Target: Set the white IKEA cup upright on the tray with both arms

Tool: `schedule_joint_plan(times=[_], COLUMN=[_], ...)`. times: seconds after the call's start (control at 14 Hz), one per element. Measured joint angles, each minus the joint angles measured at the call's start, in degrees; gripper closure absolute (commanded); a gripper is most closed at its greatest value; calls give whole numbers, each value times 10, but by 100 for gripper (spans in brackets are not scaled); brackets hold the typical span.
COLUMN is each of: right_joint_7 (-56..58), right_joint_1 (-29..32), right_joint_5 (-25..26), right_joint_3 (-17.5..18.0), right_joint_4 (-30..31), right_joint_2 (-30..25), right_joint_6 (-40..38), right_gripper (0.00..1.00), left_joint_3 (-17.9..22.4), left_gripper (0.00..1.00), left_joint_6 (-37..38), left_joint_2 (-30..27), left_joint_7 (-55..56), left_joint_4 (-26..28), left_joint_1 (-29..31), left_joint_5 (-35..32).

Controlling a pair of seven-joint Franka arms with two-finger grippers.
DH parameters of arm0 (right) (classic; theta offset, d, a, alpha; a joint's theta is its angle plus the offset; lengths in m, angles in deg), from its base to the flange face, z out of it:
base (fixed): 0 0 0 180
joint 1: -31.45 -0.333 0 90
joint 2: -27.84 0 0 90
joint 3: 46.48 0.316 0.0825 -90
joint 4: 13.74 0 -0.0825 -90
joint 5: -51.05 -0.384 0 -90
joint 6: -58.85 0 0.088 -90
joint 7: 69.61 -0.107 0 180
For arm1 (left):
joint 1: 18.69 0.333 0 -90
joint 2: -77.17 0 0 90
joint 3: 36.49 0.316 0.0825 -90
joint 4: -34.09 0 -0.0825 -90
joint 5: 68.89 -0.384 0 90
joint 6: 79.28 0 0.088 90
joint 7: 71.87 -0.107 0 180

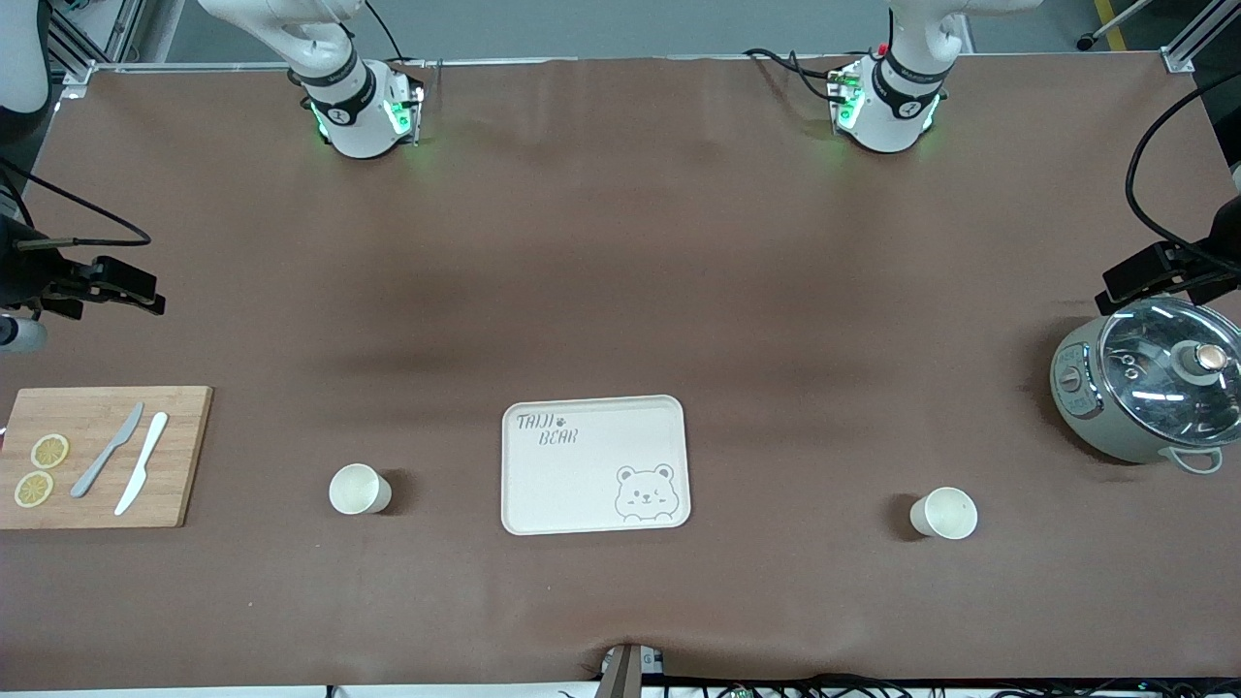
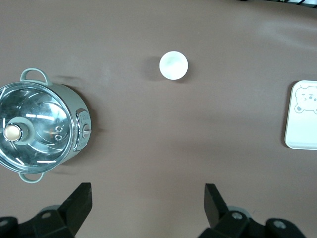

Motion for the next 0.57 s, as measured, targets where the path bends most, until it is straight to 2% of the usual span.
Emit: schedule_joint_plan(times=[0.57], right_joint_7=[0], right_joint_1=[0], right_joint_5=[0], right_joint_3=[1], right_joint_4=[0], right_joint_2=[0], right_joint_6=[4], right_gripper=[0], left_joint_3=[1], left_gripper=[0], left_joint_6=[0], left_joint_2=[0], left_joint_7=[0], left_joint_4=[0], left_joint_1=[0], left_joint_5=[0])
